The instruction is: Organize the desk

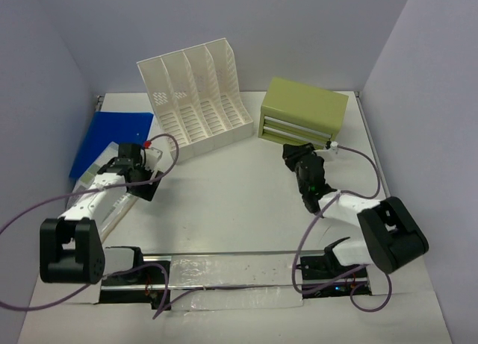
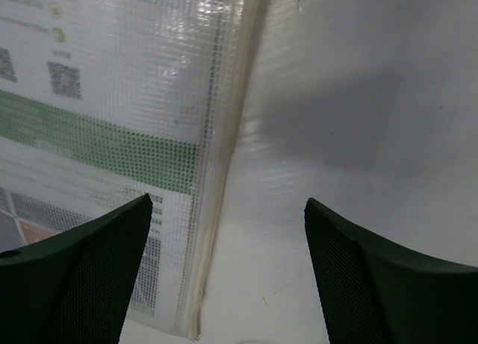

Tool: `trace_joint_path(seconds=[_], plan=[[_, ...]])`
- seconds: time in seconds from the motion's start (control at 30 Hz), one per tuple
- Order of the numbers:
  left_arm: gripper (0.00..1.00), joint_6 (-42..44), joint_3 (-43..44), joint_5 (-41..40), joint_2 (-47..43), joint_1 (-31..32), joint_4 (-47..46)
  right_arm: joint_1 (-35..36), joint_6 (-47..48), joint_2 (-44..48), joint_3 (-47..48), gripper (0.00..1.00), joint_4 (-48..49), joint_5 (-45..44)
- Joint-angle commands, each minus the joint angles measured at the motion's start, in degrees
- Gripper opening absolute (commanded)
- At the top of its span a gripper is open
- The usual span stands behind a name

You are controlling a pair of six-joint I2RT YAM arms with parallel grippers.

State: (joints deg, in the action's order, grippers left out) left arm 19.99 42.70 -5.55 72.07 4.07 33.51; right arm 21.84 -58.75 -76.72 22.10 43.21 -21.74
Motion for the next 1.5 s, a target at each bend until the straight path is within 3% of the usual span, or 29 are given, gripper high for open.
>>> trace_joint_path(seconds=[0.0,0.2,0.37,0.5,0.63,0.7,0.73,0.9,1.03,1.13,1.2,1.33,1.47], plan=[[0.9,1.6,-0.3,-6.1,4.7,4.2,-6.4,5.9,12.4,6.0,1.4,0.33,-4.7,-13.0],[0.9,0.0,1.2,-16.1,15.8,6.0,-16.4,9.6,16.4,9.9,1.0,0.34,-8.4,-15.1],[0.89,-1.3,2.9,-15.6,22.1,6.2,-20.1,13.6,19.5,10.5,1.0,0.35,-9.6,-19.1],[0.78,-1.6,1.8,-14.3,24.1,6.7,-23.3,15.8,21.2,9.6,1.8,0.35,-10.1,-22.0],[0.37,-1.8,1.2,-11.9,24.7,6.7,-23.8,17.5,22.8,8.1,3.3,0.36,-10.3,-23.5],[0.07,-2.1,1.1,-10.8,25.1,6.7,-23.6,18.9,24.3,7.0,4.5,0.36,-10.6,-24.4],[0.0,-2.3,1.2,-10.4,25.1,6.7,-23.5,19.7,25.0,6.5,5.0,0.36,-10.7,-25.2],[0.0,-3.0,0.4,-11.2,22.7,6.7,-24.2,23.0,27.8,4.6,6.7,0.36,-11.0,-28.5],[0.0,-4.7,0.0,-13.1,12.3,5.9,-24.5,26.9,30.9,2.7,8.5,0.36,-10.4,-31.7],[0.0,-7.2,2.2,-9.2,3.8,3.9,-22.3,31.3,34.5,0.7,10.1,0.36,-6.4,-30.9],[0.0,-9.0,4.0,-5.0,-1.2,2.0,-19.0,34.0,38.9,-2.7,12.3,0.38,-2.8,-27.5],[0.0,-12.0,6.2,1.6,-8.3,-0.9,-15.4,37.3,38.2,-7.7,16.5,0.4,1.6,-16.3],[0.0,-14.8,7.3,6.6,-13.8,-2.2,-12.0,41.0,39.9,-13.6,24.5,0.52,5.7,-6.5]])
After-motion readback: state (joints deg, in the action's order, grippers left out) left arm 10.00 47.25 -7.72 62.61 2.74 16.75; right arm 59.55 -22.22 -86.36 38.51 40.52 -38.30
